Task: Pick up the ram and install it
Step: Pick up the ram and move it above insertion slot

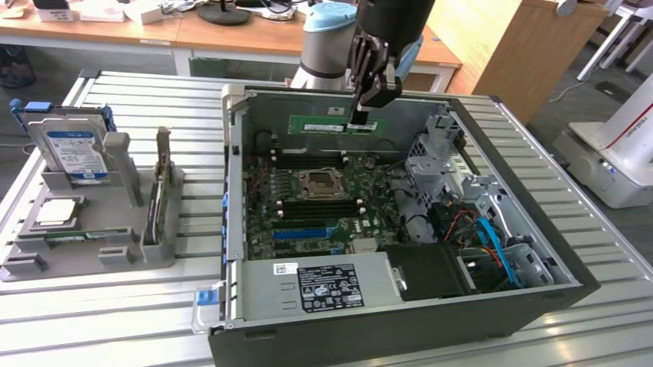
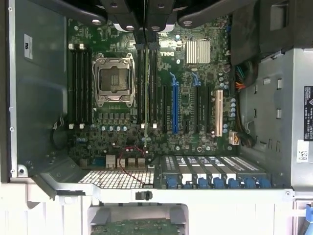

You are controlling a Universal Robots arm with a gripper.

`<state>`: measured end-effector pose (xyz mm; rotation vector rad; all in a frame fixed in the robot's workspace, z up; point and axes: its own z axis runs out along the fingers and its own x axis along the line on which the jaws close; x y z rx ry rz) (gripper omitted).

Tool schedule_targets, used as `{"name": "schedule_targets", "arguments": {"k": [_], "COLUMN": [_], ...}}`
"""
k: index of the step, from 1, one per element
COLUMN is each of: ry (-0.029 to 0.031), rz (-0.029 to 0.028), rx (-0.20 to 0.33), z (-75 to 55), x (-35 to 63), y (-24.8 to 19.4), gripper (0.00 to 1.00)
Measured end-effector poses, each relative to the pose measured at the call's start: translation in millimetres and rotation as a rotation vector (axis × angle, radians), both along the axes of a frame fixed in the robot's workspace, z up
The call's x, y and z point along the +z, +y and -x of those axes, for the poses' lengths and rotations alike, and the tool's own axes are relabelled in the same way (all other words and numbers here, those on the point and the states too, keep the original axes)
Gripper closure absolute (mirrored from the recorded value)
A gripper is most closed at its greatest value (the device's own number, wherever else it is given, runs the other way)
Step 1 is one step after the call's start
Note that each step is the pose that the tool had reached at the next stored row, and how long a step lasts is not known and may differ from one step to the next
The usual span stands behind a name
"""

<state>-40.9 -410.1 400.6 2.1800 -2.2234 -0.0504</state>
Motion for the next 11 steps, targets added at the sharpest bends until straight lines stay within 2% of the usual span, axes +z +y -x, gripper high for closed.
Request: {"name": "schedule_targets", "arguments": {"k": [11], "ry": [-0.0001], "rz": [-0.0002], "rx": [0.000], "z": [0.0], "x": [-8.9], "y": [0.0], "gripper": [0.88]}}
